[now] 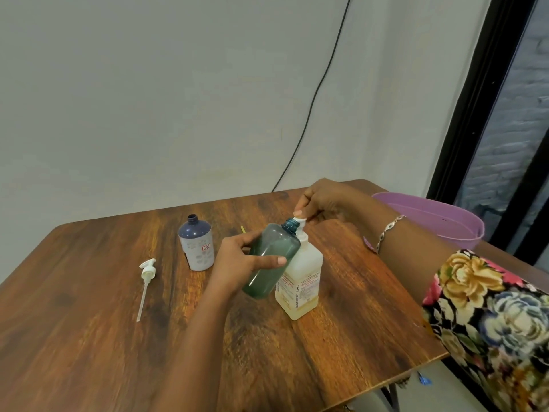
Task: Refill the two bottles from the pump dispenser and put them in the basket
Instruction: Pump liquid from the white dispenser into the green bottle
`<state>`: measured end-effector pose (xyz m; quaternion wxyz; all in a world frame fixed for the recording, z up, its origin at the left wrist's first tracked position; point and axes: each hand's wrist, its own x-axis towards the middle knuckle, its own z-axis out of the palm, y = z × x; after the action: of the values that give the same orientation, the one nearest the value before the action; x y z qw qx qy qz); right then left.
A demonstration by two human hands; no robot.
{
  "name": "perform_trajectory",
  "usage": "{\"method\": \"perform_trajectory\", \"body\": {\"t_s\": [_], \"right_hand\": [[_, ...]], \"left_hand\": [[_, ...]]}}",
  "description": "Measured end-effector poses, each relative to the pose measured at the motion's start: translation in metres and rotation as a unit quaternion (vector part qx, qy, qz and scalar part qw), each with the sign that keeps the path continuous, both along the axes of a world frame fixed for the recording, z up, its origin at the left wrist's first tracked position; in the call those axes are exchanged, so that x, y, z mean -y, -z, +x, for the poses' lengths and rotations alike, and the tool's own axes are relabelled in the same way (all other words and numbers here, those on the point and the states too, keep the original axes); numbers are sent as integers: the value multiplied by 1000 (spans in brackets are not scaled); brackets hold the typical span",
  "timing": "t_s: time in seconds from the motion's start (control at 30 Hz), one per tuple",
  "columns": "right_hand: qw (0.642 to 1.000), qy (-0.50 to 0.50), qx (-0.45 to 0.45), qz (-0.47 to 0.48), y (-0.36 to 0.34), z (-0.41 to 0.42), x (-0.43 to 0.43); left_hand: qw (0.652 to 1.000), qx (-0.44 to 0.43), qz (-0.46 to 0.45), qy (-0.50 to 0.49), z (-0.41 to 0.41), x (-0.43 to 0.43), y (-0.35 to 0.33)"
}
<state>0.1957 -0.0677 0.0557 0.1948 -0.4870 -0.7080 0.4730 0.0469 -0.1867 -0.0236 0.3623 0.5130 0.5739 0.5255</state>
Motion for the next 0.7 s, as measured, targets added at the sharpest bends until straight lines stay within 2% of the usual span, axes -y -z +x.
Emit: {"method": "perform_trajectory", "body": {"t_s": [0.13,0.3,0.53,0.7], "right_hand": [[1000,-13,23,11,-1,-3,1],[995,-14,71,69,10,-7,4],[1000,-1,1,26,2,1,4],[996,-17,61,65,6,-4,6]], "left_hand": [[1000,-8,3,0,-2,-1,0],[1000,2,-6,4,-3,-1,4],[1000,13,0,2,1,2,0],[1000,-6,-5,-4,-1,0,1]]}}
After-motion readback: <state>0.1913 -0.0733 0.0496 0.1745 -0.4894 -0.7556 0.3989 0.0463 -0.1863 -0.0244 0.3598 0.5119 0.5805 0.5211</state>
